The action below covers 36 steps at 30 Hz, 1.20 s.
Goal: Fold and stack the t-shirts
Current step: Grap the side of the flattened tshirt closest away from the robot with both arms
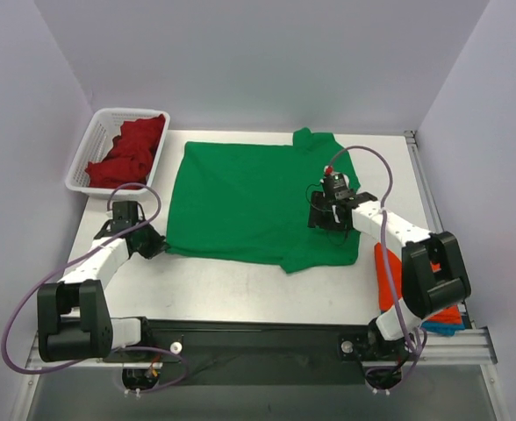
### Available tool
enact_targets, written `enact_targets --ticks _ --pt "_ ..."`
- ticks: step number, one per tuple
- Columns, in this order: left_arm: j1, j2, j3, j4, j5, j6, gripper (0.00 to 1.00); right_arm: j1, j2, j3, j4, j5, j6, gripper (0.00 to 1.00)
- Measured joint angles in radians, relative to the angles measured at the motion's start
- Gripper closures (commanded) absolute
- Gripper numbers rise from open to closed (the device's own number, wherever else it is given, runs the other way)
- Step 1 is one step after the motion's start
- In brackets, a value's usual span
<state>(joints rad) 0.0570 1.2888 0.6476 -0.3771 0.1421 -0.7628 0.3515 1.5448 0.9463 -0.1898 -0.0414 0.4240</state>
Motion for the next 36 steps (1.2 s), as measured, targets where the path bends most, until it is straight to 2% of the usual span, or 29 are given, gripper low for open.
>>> enact_targets --ticks 9,15,18,19,22,25,36 --pt "-0.003 0.000 -0.007 0.003 0.000 0.000 0.89 0.083 0.146 0.073 0.002 0.057 -0.025 0.49" --pt "-0.003 0.000 -0.008 0.005 0.000 0.001 0.80 0.110 0.182 0.077 -0.004 0.081 -0.024 0.53" --pt "-0.004 0.001 -0.008 0.005 0.000 0.002 0.71 0.110 0.183 0.078 -0.008 0.096 -0.023 0.67" --pt "-0.004 0.000 -0.008 0.005 0.000 0.002 0.69 0.110 0.183 0.078 -0.010 0.101 -0.020 0.77" --pt "-0.004 0.000 -0.008 0.004 -0.005 0.002 0.62 0.110 0.183 0.078 -0.014 0.112 -0.011 0.91" --pt "-0.004 -0.007 -0.010 0.003 -0.015 0.001 0.61 0.110 0.175 0.078 -0.019 0.117 -0.006 1.00" --pt "-0.017 -0.117 -0.077 -0.035 -0.101 -0.014 0.60 0.109 -0.006 0.036 -0.047 0.132 0.024 1.00"
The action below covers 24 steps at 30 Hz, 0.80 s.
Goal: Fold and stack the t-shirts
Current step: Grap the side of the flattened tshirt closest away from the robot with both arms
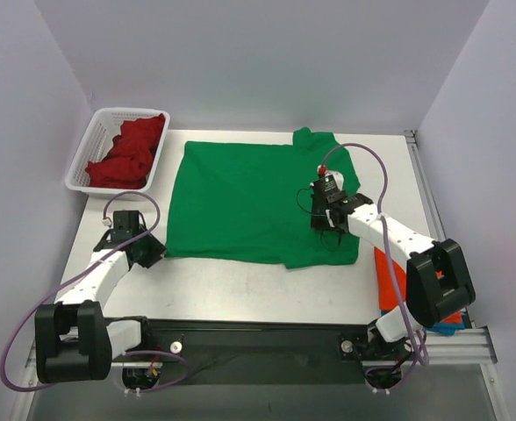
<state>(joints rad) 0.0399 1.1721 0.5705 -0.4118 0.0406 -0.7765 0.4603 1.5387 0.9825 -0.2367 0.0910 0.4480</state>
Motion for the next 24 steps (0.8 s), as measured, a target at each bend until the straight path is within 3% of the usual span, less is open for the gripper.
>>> enact_targets --ticks 7,18,24 --pt "-0.026 -0.032 -0.027 -0.018 -0.036 -0.018 0.55 -0.005 -0.144 -0.008 -0.040 0.009 0.016 1.00" --pt "-0.095 -0.011 -0.056 0.034 -0.048 -0.058 0.57 -0.033 -0.258 -0.018 -0.085 0.011 0.023 1.00" --pt "-0.111 0.033 -0.056 0.080 -0.058 -0.078 0.69 -0.051 -0.316 -0.047 -0.108 0.014 0.023 1.00"
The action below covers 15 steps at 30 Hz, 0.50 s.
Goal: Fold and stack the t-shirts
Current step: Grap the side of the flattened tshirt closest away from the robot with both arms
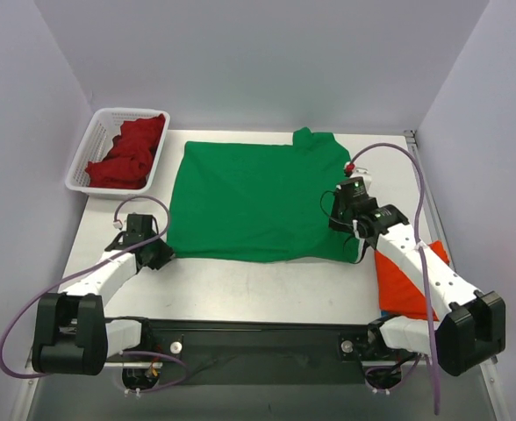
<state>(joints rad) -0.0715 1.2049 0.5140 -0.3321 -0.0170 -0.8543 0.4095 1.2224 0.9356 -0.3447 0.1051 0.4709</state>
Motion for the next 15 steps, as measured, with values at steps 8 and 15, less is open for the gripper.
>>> enact_targets --ticks 8,15 --pt "-0.005 0.010 0.000 0.023 -0.025 0.000 1.00 -0.031 -0.087 -0.044 -0.024 0.004 0.001 1.00" --pt "-0.006 -0.083 -0.002 0.008 -0.032 0.001 1.00 -0.038 -0.212 -0.131 -0.055 0.019 0.023 1.00"
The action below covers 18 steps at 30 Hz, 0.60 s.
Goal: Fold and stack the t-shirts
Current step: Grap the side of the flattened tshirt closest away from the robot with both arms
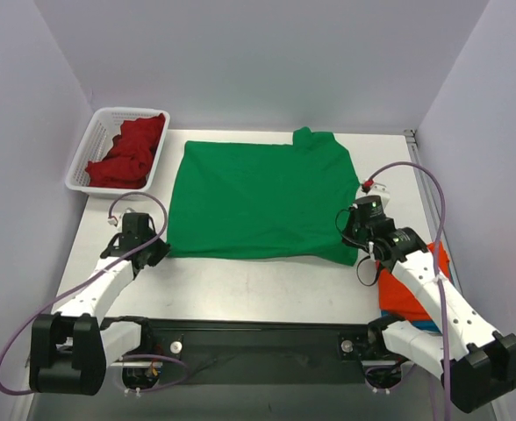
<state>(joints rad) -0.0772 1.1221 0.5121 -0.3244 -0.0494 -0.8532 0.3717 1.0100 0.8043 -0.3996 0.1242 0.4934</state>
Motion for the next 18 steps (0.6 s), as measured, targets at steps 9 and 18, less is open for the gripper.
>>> enact_targets --ticks 9,18 --pt "-0.001 -0.149 -0.063 -0.039 -0.007 -0.005 0.81 0.000 -0.170 -0.122 -0.054 0.001 0.035 1.00" --pt "-0.008 -0.084 -0.096 -0.023 -0.030 -0.029 0.53 0.000 -0.195 -0.141 -0.076 0.000 0.045 1.00"
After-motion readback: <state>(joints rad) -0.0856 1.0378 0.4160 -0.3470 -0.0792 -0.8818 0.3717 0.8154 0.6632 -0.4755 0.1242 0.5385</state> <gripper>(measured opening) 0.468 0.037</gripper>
